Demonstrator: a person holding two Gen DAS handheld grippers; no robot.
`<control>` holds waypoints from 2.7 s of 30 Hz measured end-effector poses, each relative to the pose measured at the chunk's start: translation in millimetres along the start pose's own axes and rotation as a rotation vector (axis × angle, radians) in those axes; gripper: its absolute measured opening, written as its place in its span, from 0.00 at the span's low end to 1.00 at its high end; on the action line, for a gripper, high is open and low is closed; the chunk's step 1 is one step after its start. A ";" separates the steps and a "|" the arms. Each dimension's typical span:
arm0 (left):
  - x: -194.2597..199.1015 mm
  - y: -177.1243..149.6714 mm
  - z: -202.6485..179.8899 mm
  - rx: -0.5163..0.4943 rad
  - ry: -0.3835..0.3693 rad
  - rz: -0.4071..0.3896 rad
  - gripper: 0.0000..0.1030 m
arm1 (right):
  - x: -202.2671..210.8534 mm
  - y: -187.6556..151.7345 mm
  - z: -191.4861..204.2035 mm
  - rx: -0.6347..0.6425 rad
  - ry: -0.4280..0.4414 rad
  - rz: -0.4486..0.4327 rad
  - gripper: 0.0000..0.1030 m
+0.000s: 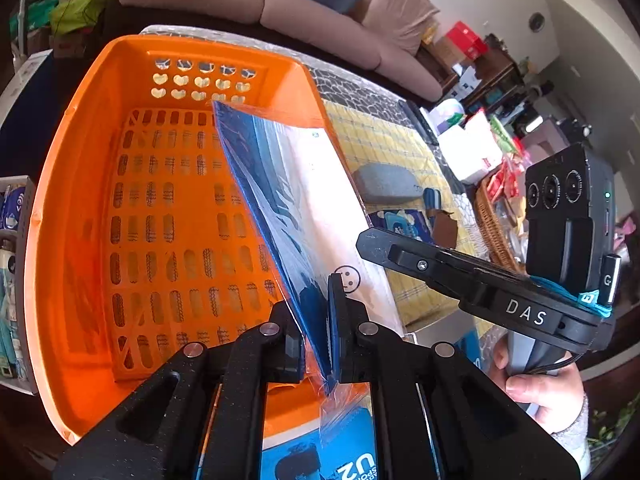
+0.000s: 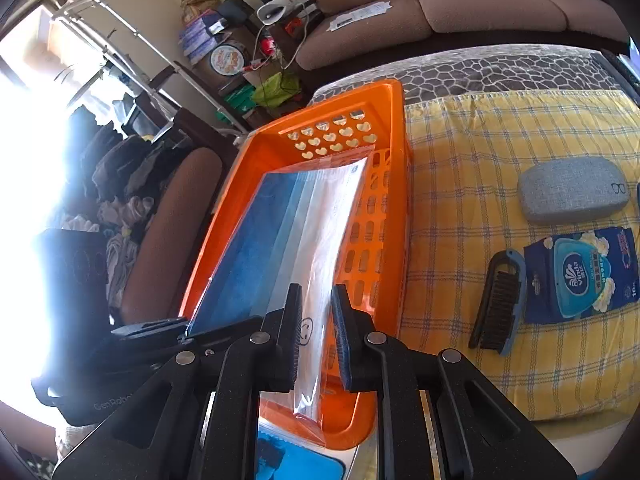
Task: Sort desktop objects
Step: 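Lift the mask bag with the left tool and carry it over the orange basket, then lower the mask bag into the basket and open the left tool, then move the left tool to the blue hairbrush while the right tool approaches the leather-tagged strap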
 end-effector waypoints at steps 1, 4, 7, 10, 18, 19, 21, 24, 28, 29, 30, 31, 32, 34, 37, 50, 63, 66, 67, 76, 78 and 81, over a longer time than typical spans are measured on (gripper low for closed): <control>-3.9 1.8 2.3 -0.001 0.008 0.008 0.08 | -3.1 1.0 -1.0 0.000 -0.007 0.000 0.15; -14.5 5.4 7.4 -0.008 0.038 0.030 0.08 | -10.8 4.1 -5.9 0.001 -0.030 0.004 0.15; -23.3 7.0 11.4 -0.010 0.055 0.050 0.08 | -16.9 7.1 -11.4 0.007 -0.060 0.008 0.15; -34.3 4.6 16.2 -0.016 0.090 0.085 0.09 | -22.0 9.0 -15.2 0.019 -0.080 0.015 0.15; -41.8 -4.2 21.0 0.004 0.135 0.106 0.48 | -18.4 7.1 -14.2 0.047 -0.089 0.010 0.15; -40.6 -4.3 21.7 0.005 0.148 0.104 0.51 | -16.8 6.8 -14.4 0.047 -0.087 0.008 0.15; -36.3 -5.2 25.1 0.012 0.186 0.095 0.71 | -12.7 6.6 -15.0 0.045 -0.083 0.002 0.15; -26.9 -5.6 27.8 0.018 0.205 0.074 0.74 | -5.6 5.8 -14.5 0.046 -0.082 -0.010 0.16; -14.2 -4.5 27.1 0.028 0.202 0.056 0.75 | 6.6 5.3 -13.7 0.046 -0.089 -0.029 0.22; -10.9 -3.6 25.9 0.027 0.202 0.051 0.77 | 10.1 5.1 -14.2 0.045 -0.091 -0.034 0.24; -7.9 -2.5 23.4 0.025 0.200 0.045 0.80 | 13.8 5.0 -15.1 0.044 -0.095 -0.039 0.27; -4.7 -2.3 21.3 0.024 0.196 0.037 0.82 | 17.6 4.6 -16.3 0.043 -0.100 -0.044 0.32; -1.5 -2.0 18.5 0.024 0.190 0.028 0.86 | 21.7 4.3 -17.8 0.041 -0.106 -0.049 0.35; 4.5 -1.6 9.6 0.019 0.178 0.010 0.92 | 30.7 3.4 -21.7 0.035 -0.118 -0.063 0.56; 11.2 -0.8 -7.1 0.000 0.160 -0.014 1.00 | 46.2 1.2 -30.2 0.016 -0.131 -0.090 0.76; -10.6 -3.3 -101.7 -0.148 0.138 -0.017 1.00 | 111.6 -27.2 -101.6 -0.085 -0.225 -0.129 0.92; -70.9 -1.0 -164.5 -0.227 0.182 0.026 1.00 | 180.1 -58.0 -209.7 -0.221 -0.301 -0.186 0.92; -90.8 -0.8 -171.3 -0.236 0.187 0.052 1.00 | 184.1 -62.9 -233.6 -0.248 -0.310 -0.188 0.92; -97.6 -0.7 -172.3 -0.237 0.194 0.061 1.00 | 184.5 -64.4 -241.3 -0.258 -0.311 -0.189 0.92; -150.3 1.7 -168.7 -0.234 0.229 0.117 1.00 | 165.4 -75.9 -299.4 -0.309 -0.334 -0.159 0.92; -157.9 3.6 -165.7 -0.238 0.253 0.118 1.00 | 159.8 -75.9 -306.6 -0.313 -0.323 -0.157 0.92; -165.5 7.8 -158.0 -0.244 0.315 0.104 1.00 | 151.5 -72.9 -313.6 -0.314 -0.319 -0.154 0.92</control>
Point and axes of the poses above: each gripper's, at about its wrist camera, not at the fingertips, and x roughly against the way its jaws point, z to its left, y to its top, the point moved 8 cm from there along -x, roughly the way its jaws point, and after that the axes turned 10 degrees about z, right-handed, at the moved point
